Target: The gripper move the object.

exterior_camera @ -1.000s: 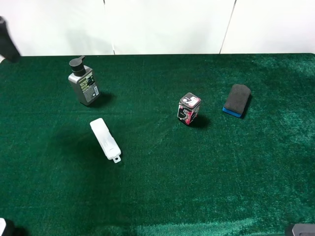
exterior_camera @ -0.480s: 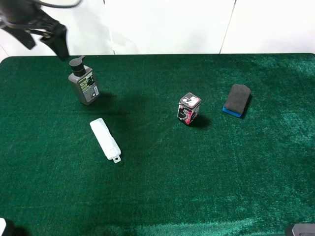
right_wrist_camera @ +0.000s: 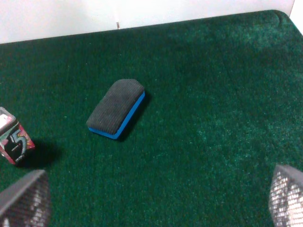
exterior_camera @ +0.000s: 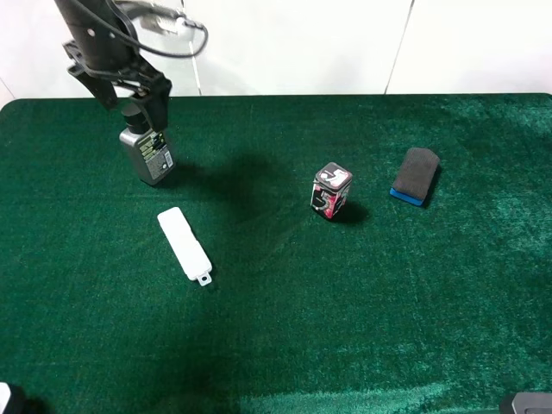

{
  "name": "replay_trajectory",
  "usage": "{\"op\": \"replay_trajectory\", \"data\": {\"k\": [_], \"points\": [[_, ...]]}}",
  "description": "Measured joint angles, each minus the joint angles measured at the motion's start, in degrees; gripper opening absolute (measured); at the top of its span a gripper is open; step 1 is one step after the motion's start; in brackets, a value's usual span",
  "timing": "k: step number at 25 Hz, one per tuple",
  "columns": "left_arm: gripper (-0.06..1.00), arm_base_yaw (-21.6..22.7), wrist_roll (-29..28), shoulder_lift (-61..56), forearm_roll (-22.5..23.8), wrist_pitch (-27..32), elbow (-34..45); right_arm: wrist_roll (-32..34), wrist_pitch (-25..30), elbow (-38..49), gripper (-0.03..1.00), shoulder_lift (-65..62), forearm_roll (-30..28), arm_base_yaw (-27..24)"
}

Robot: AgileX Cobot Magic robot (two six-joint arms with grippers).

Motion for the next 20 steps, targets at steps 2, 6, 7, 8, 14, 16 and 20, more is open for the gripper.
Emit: {"op": "replay_trajectory", "data": {"k": [2, 6, 7, 8, 14, 16, 20], "points": [[0.97, -0.3, -0.2, 0.9, 0.3, 0.2, 0.0, 0.0, 0.0, 0.0, 0.69, 0.0, 0.0, 0.0], [0.97, -0.3, -0.2, 2.3, 0.9, 0.4, -0.2, 0.0, 0.0, 0.0, 0.69, 0.0, 0.0, 0.0], [0.97, -0.3, -0.2, 2.7, 1.1, 0.4, -0.2, 0.0, 0.0, 0.0, 0.69, 0.0, 0.0, 0.0], [0.97, -0.3, -0.3, 3.1, 1.1, 0.4, -0.2, 0.0, 0.0, 0.0, 0.69, 0.0, 0.0, 0.0], [0.97, -0.3, -0.3, 5.4, 1.5, -0.1, -0.2, 0.0, 0.0, 0.0, 0.69, 0.0, 0.0, 0.0], [0.97, -0.3, -0.3, 6.2, 1.6, -0.1, -0.4, 0.0, 0.0, 0.0, 0.69, 0.0, 0.0, 0.0], [0.96, -0.3, -0.2, 7.8, 1.6, -0.2, -0.4, 0.0, 0.0, 0.0, 0.69, 0.0, 0.0, 0.0]]}}
